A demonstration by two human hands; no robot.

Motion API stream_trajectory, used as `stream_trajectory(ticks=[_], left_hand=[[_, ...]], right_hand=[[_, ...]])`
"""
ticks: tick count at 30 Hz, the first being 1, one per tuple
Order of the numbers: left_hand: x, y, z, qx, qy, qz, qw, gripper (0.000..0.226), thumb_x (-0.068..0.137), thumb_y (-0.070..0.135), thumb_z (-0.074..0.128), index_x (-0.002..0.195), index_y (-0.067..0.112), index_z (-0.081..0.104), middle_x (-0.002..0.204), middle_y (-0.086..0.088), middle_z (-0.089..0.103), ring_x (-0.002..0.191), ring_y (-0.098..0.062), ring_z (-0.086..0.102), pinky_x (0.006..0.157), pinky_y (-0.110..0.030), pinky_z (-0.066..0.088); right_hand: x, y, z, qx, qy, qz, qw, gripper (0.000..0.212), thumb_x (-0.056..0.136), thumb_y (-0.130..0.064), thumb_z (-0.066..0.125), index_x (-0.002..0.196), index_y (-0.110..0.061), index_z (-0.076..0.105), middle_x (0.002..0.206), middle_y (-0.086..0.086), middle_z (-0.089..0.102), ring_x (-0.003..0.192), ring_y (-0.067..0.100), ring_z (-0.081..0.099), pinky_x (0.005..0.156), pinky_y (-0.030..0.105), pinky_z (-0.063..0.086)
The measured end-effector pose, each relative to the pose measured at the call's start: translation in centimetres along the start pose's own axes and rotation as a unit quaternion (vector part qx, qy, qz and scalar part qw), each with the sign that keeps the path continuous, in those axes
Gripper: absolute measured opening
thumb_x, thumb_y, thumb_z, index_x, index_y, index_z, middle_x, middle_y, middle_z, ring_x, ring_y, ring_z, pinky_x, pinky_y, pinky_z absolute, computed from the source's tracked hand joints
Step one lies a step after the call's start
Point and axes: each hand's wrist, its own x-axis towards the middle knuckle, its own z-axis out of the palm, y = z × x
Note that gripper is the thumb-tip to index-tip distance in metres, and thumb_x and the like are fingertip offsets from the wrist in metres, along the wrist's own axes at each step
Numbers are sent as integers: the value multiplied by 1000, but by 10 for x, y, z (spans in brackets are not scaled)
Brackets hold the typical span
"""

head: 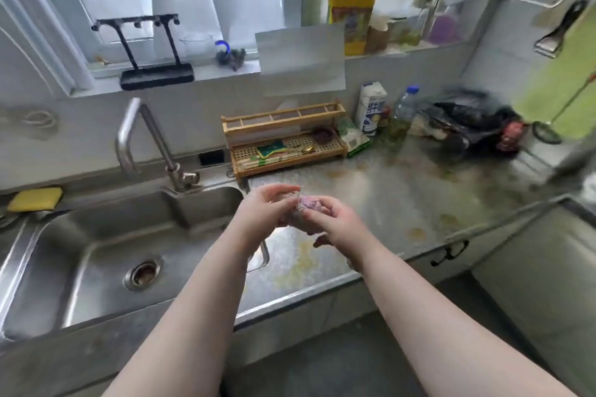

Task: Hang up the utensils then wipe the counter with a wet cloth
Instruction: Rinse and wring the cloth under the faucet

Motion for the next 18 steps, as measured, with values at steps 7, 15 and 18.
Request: stream_trajectory(ticks=[7, 15, 18], left_hand=[[-4, 22, 89, 87, 25, 29, 995, 23, 81, 17, 81, 101, 26, 74, 95, -3, 75, 85, -19, 74, 77, -36, 62], [28, 31, 151, 214, -153, 1, 965, 78, 69, 44, 86, 137, 40, 47, 130, 9, 53, 113, -10, 57, 90, -38, 57], [49, 41, 185, 167, -213, 34, 962, 89, 69, 48, 87, 143, 47, 38, 136, 14, 51, 122, -6, 52, 99, -35, 50]], right_hand=[[-35, 10, -99, 208, 194, -1, 959, 22, 104, -15, 53, 104, -14, 75, 100, 9, 78, 94, 24, 75, 84, 39, 59], [-34, -2, -177, 244, 242, -10, 939, 26, 107, -24, 47, 106, -16, 72, 98, 4, 77, 90, 19, 72, 69, 29, 57], [-23, -6, -203, 170, 230, -22, 958, 28, 107, -26, 46, 97, -21, 72, 99, 3, 78, 102, 23, 72, 86, 38, 59]])
